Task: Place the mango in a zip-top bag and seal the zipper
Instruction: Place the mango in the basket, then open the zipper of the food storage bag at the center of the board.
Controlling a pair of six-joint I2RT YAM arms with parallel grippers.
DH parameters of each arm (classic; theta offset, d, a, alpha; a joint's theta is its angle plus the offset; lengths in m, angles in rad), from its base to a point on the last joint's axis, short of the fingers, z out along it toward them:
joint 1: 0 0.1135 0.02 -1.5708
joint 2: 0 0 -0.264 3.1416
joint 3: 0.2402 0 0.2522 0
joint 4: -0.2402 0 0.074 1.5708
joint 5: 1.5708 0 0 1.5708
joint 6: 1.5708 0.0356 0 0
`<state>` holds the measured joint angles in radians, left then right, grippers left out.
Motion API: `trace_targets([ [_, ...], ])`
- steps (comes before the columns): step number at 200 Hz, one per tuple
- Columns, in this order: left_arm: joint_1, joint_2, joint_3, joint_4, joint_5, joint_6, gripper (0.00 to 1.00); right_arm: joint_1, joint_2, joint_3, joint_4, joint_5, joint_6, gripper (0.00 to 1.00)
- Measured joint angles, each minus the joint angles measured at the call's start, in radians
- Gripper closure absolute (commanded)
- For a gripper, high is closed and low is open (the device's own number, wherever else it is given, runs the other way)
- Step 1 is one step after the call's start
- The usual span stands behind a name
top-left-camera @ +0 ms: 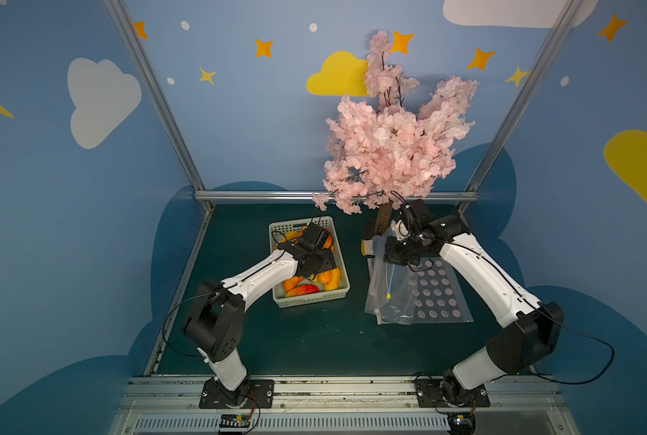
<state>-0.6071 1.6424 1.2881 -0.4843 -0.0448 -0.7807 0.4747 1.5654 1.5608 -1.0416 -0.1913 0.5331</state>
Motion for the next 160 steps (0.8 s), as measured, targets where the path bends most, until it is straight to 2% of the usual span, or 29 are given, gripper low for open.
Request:
trace_targets([
  [32, -0.176, -0.187, 0.003, 0.129, 0.088, 0.054, 0.23, -0.002, 0.014, 0.001, 0.003, -0.038, 0.013, 1.00],
  [61, -0.297, -0.176, 0.058, 0.187, 0.139, 0.106, 0.23, -0.005, 0.022, 0.006, 0.001, -0.064, 0.035, 1.00],
  [104, -0.319, -0.053, 0.101, 0.172, 0.118, 0.162, 0.30, -0.005, 0.022, 0.016, -0.017, -0.082, 0.054, 1.00],
  [160, -0.332, -0.025, 0.137, 0.109, 0.020, 0.219, 0.50, -0.005, 0.022, 0.025, -0.032, -0.089, 0.061, 1.00],
])
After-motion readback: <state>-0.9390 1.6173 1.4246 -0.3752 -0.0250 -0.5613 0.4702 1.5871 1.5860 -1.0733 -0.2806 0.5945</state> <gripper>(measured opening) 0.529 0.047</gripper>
